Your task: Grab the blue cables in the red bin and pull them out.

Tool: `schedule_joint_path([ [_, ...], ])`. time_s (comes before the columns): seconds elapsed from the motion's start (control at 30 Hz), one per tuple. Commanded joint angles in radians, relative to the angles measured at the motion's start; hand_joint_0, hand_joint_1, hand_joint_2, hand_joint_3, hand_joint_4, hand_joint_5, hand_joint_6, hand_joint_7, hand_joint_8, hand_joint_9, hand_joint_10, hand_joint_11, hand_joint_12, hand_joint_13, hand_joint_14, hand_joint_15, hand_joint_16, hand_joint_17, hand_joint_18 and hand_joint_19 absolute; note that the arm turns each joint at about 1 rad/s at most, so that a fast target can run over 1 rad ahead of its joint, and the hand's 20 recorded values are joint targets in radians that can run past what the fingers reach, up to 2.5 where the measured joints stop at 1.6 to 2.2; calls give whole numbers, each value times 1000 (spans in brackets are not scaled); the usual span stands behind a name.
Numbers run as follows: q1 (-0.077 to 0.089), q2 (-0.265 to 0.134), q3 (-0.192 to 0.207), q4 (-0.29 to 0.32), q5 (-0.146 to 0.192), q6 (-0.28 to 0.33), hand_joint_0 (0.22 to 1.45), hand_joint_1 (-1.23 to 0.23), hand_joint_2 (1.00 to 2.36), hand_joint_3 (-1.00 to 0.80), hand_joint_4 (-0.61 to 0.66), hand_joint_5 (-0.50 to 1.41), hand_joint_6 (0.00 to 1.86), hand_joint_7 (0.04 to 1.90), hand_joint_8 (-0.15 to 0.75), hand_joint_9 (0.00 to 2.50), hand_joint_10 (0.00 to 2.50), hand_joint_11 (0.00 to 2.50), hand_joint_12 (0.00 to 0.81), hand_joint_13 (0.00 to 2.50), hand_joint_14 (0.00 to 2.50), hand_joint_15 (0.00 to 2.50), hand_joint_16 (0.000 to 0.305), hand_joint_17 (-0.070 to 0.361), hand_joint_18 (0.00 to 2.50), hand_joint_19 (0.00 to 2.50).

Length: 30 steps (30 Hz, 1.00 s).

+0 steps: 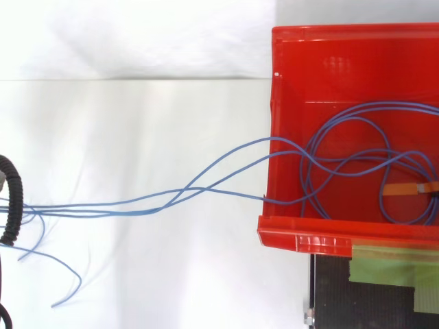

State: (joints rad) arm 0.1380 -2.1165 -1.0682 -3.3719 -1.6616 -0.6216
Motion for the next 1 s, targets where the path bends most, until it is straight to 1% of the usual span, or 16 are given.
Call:
schedule_joint_path([
  [0.0, 0, 0, 1, -1, 0, 0, 771, -829, 1000, -1000, 107, 833, 370, 760, 258, 1006, 26, 962, 283, 1356, 494, 1619, 47, 107, 968, 1008],
  [0.2, 0, 1, 1, -7, 0, 1, 794, -854, 1000, -1000, 96, 817, 432, 745, 254, 1008, 26, 970, 283, 1366, 463, 1636, 46, 104, 967, 1016],
  [0.27, 0, 0, -1, -7, 0, 1, 795, -854, 1000, -1000, 105, 814, 440, 737, 251, 1008, 25, 970, 283, 1363, 456, 1665, 46, 104, 968, 1023],
  [0.33, 0, 0, 1, -12, 0, 1, 794, -850, 1000, -1000, 109, 813, 446, 733, 249, 1007, 27, 976, 291, 1367, 454, 1638, 46, 104, 965, 1025],
  [0.4, 0, 1, 1, -18, 0, 1, 792, -850, 1000, -1000, 116, 813, 450, 730, 249, 1008, 26, 970, 293, 1363, 456, 1665, 46, 104, 966, 1024],
  [0.5, 0, 1, 1, -23, 0, 1, 784, -849, 1000, -1000, 126, 824, 465, 734, 251, 1018, 26, 994, 284, 1363, 456, 1640, 46, 104, 971, 1025],
  [0.67, -1, 0, 1, -24, 0, 1, 786, -879, 1000, -1000, 126, 814, 551, 703, 249, 1030, 23, 1033, 286, 1360, 456, 1654, 46, 104, 970, 1033],
  [0.83, -1, 0, 1, -29, 0, 1, 802, -924, 1000, -1000, 131, 801, 589, 695, 244, 1026, 27, 1042, 287, 1355, 449, 1671, 45, 102, 964, 1040],
  [0.97, 0, 0, 1, -63, 0, 1, 819, -955, 1000, -1000, 126, 776, 649, 684, 246, 1025, 27, 1065, 285, 1350, 443, 1676, 45, 101, 962, 1042],
])
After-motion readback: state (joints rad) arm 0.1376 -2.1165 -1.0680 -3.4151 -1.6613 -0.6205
